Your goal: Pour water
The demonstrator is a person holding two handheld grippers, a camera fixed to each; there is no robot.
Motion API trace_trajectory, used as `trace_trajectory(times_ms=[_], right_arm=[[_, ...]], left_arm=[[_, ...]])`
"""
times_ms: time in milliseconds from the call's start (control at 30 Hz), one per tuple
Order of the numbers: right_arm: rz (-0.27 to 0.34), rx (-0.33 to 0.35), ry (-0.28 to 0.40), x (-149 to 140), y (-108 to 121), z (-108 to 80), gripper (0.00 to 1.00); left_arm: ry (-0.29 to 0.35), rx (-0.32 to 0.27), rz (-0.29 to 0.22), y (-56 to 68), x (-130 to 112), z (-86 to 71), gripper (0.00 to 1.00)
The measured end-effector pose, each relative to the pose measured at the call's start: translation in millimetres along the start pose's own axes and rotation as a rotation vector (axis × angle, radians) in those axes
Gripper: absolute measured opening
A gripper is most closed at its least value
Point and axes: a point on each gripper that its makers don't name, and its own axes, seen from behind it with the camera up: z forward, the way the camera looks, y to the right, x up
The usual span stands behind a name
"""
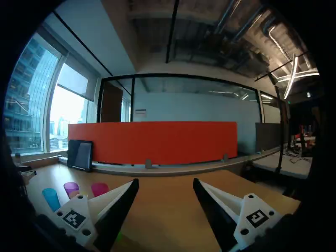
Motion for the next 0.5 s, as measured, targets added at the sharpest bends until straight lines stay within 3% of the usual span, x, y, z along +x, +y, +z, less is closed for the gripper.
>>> trace_trajectory(times_ms=[200,500], right_arm=[[-0.017,0.007,0.012,3.1,-1.2,0.6,1.00],[-0.032,0.023,0.015,-5.5,-1.1,2.0,1.00]], left_arm=[[0.000,0.000,0.000,-0.1,0.3,0.1,0.99],[0.000,0.000,0.001,-0.1,0.6,0.0,0.99]])
